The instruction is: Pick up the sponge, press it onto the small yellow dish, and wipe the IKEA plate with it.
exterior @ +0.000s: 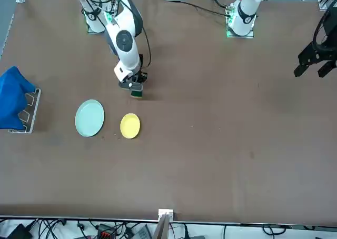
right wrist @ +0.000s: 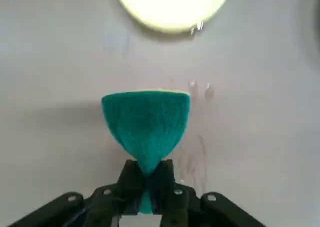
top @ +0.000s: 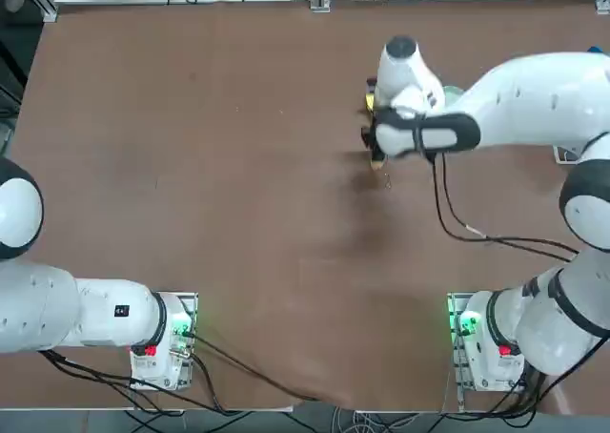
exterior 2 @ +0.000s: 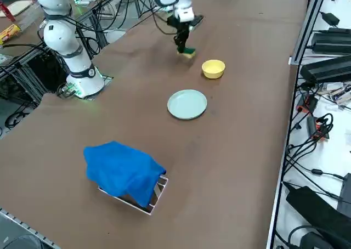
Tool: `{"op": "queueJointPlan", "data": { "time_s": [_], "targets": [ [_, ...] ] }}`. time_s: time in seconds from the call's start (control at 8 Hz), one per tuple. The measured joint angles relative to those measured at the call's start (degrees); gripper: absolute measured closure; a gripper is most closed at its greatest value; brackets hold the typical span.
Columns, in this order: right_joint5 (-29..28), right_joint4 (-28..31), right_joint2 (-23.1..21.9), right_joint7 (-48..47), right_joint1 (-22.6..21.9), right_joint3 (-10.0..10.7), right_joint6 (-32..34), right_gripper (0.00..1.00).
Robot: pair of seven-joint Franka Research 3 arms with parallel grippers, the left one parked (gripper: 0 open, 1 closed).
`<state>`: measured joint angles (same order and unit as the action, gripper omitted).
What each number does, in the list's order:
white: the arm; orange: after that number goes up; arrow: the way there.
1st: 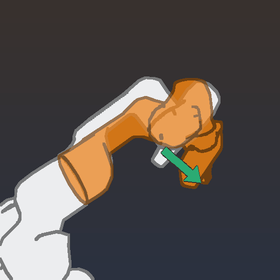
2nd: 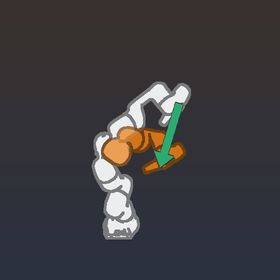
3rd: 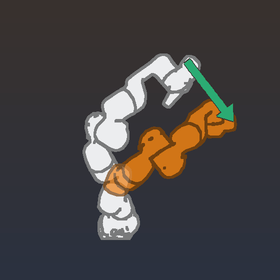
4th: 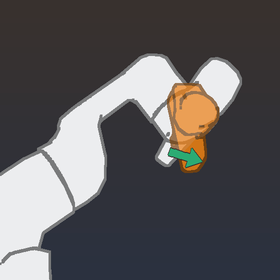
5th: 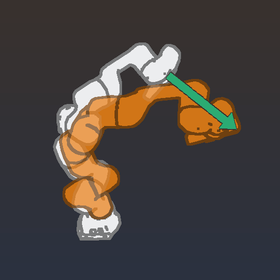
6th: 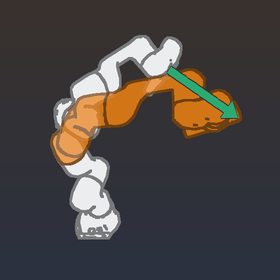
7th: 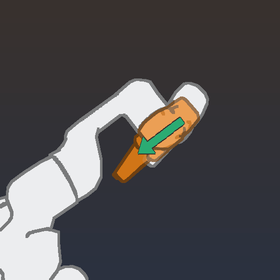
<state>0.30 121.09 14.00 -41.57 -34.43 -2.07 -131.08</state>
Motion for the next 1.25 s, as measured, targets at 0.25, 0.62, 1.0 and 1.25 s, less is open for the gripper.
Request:
{"op": "queueJointPlan", "data": {
  "time_s": [0.25, 0.62, 1.0, 1.25],
  "targets": [
    [0.0, -8.4, 1.4, 5.8, 5.1, 0.2, 6.3, 0.89],
    [-0.1, -21.6, 9.0, 12.2, 10.7, 0.3, 15.9, 0.89],
    [-6.8, -30.1, 18.4, 15.7, 11.4, 0.3, 20.5, 0.89],
    [-9.0, -31.2, 21.5, 18.1, 11.7, 0.3, 20.5, 0.88]
  ]
}}
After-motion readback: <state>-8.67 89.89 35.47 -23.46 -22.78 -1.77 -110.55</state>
